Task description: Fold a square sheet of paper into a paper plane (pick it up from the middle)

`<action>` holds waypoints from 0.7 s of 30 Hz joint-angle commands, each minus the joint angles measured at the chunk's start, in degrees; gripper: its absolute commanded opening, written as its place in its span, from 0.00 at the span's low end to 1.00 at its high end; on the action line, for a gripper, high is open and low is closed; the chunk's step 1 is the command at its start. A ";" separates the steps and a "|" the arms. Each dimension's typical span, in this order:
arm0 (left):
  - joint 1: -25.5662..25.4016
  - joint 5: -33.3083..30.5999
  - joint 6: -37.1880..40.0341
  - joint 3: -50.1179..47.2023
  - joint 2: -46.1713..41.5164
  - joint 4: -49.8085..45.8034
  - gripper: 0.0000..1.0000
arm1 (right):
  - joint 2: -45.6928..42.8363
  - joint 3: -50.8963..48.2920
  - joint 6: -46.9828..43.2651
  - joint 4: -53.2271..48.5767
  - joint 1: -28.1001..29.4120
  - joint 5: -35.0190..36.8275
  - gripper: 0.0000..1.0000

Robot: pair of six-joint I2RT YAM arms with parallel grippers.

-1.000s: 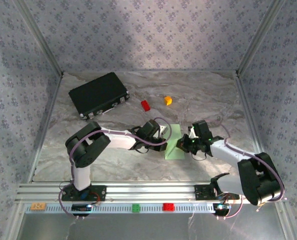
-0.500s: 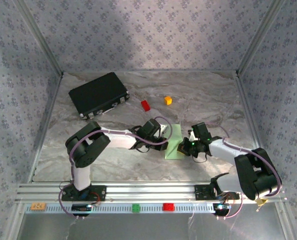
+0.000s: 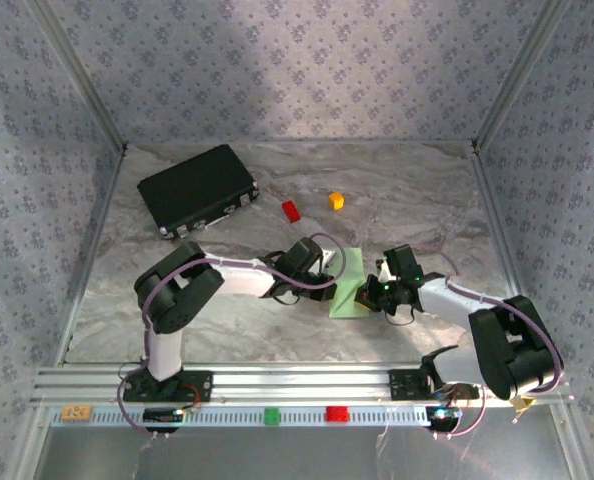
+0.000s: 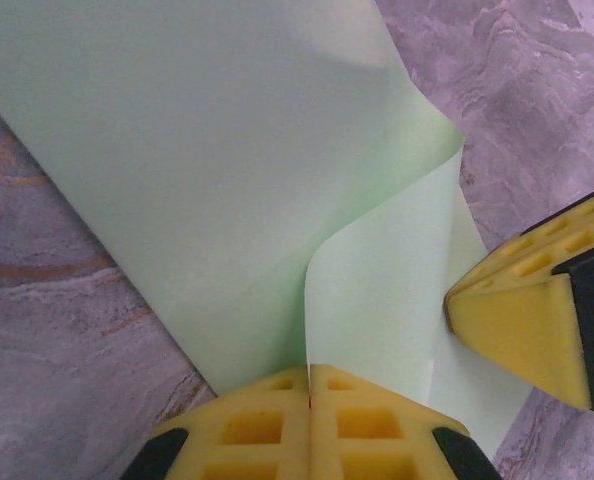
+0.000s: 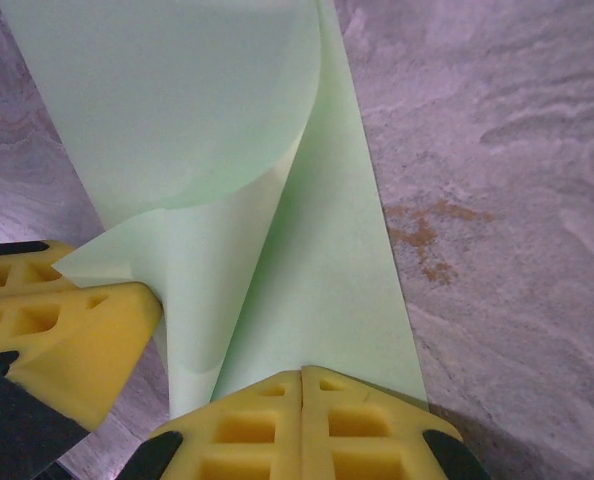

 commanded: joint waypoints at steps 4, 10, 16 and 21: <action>0.05 -0.71 0.12 0.07 -0.26 -0.86 0.02 | 0.71 -0.43 -1.30 -4.01 -0.73 2.41 0.01; 0.03 -1.16 0.17 -0.18 -1.24 -0.61 0.02 | 0.55 -0.52 -1.32 -4.02 -0.78 2.35 0.01; -0.02 -1.44 -0.16 -1.40 -2.09 0.89 0.02 | 0.52 -0.52 -1.32 -4.12 -0.89 2.35 0.01; -0.03 -1.16 -0.58 -2.21 -2.81 2.38 0.02 | 0.40 -0.52 -1.32 -4.14 -0.97 2.35 0.01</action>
